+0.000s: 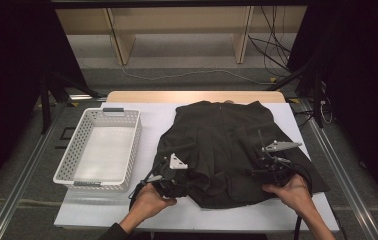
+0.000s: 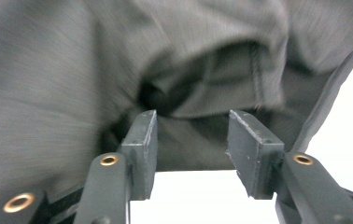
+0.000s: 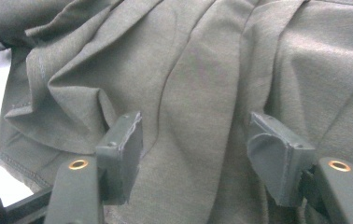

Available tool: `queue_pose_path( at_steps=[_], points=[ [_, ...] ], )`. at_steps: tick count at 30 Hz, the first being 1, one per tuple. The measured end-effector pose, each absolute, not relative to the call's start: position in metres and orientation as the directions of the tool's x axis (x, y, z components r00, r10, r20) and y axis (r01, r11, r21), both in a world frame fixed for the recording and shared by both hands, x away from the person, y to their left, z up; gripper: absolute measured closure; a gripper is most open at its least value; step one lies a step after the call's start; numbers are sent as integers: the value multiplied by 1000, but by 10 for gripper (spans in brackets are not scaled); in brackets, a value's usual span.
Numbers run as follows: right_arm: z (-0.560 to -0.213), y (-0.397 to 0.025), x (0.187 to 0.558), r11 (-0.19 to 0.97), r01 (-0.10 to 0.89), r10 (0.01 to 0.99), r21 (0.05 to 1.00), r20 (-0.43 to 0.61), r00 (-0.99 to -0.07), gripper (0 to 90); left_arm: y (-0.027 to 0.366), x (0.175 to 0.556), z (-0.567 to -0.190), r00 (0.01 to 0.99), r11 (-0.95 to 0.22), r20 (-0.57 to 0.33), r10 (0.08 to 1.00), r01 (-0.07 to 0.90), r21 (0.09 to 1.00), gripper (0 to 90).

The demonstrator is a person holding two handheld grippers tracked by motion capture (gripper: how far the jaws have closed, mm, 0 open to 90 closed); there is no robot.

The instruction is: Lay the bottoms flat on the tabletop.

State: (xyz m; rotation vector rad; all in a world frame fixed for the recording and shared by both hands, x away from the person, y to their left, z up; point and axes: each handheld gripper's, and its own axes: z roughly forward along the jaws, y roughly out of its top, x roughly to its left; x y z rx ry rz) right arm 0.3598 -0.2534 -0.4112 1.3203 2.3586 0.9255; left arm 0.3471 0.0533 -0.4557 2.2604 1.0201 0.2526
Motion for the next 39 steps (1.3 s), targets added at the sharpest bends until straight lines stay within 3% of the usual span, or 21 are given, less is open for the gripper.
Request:
queue_pose_path(
  at_steps=[3, 6, 8, 10, 17, 25, 29, 35, 39],
  points=[
    [-414, -253, 361, 382, 661, 836, 645, 63, -545, 379, 46, 356, -471, 658, -498, -65, 750, 627, 599, 523],
    [-416, -253, 362, 383, 667, 835, 639, 69, -546, 381, 41, 358, -480, 655, -504, -30, 755, 610, 612, 617],
    [-417, -253, 362, 386, 667, 833, 638, 69, -548, 384, 39, 357, -479, 665, -511, -34, 746, 605, 611, 801],
    [-417, -252, 361, 386, 667, 831, 637, 72, -551, 386, 36, 356, -479, 681, -539, -5, 732, 583, 608, 890],
    [-416, -251, 361, 387, 663, 829, 640, 72, -554, 389, 41, 363, -456, 696, -471, -115, 709, 589, 657, 897],
    [-416, -253, 365, 377, 667, 835, 642, 75, -545, 389, 1, 378, -431, 733, -449, -138, 666, 542, 710, 897],
    [-418, -251, 365, 385, 668, 834, 637, 71, -548, 388, -14, 397, -441, 724, -468, -124, 678, 556, 687, 897],
    [-416, -255, 363, 381, 662, 831, 646, 75, -551, 387, 4, 387, -438, 736, -483, -131, 664, 556, 677, 882],
    [-418, -256, 363, 390, 662, 827, 640, 74, -558, 386, 29, 370, -419, 741, -477, -110, 663, 531, 701, 774]
  ],
)
